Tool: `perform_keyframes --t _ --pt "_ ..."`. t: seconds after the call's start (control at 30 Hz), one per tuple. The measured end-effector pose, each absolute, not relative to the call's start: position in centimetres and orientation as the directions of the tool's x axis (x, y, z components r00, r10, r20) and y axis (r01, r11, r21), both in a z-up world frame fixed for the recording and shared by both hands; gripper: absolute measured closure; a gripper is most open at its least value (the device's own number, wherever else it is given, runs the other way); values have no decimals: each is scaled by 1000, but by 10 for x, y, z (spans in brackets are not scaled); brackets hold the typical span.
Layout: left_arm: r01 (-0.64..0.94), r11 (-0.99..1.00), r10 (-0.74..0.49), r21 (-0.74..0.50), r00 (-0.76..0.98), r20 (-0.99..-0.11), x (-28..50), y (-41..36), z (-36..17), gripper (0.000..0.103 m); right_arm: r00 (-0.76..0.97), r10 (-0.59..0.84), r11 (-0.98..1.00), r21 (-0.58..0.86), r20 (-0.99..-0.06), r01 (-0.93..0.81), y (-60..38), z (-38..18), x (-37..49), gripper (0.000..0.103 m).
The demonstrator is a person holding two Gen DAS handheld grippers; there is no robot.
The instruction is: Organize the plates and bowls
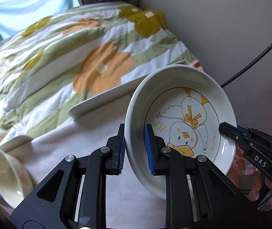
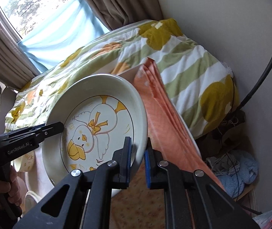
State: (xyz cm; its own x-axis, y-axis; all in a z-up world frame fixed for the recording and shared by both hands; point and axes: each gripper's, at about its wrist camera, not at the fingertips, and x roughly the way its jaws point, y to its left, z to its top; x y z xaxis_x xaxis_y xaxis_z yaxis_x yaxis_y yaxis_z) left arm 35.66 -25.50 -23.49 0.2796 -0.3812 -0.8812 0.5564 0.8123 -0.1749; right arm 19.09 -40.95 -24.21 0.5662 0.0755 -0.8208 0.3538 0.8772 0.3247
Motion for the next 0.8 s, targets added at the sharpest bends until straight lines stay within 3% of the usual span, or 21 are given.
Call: perform_keyframes --t 0.37,0.8 --pt "440 875 -390 -202 392 -833 268 -131 -183 86 603 151 928 322 -783 187 -317 -180 142 92" --pt "242 956 -261 -169 430 -864 162 -18 -199 86 508 265 951 309 -820 4 -212 -203 98 92"
